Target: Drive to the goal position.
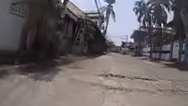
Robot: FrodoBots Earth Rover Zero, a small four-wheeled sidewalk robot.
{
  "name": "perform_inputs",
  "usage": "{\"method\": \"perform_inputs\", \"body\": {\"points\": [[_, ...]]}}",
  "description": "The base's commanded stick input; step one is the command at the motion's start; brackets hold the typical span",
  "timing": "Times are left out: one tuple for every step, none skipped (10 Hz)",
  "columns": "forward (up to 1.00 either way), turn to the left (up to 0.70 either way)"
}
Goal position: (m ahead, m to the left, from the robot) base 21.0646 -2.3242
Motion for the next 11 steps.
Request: {"method": "perform_inputs", "body": {"points": [[0.70, 0.00], [0.70, 0.00], [0.70, 0.00], [0.70, 0.00], [0.70, 0.00], [0.70, 0.00], [0.70, 0.00], [0.70, 0.00], [0.70, 0.00], [0.70, 0.00], [0.70, 0.00]]}}
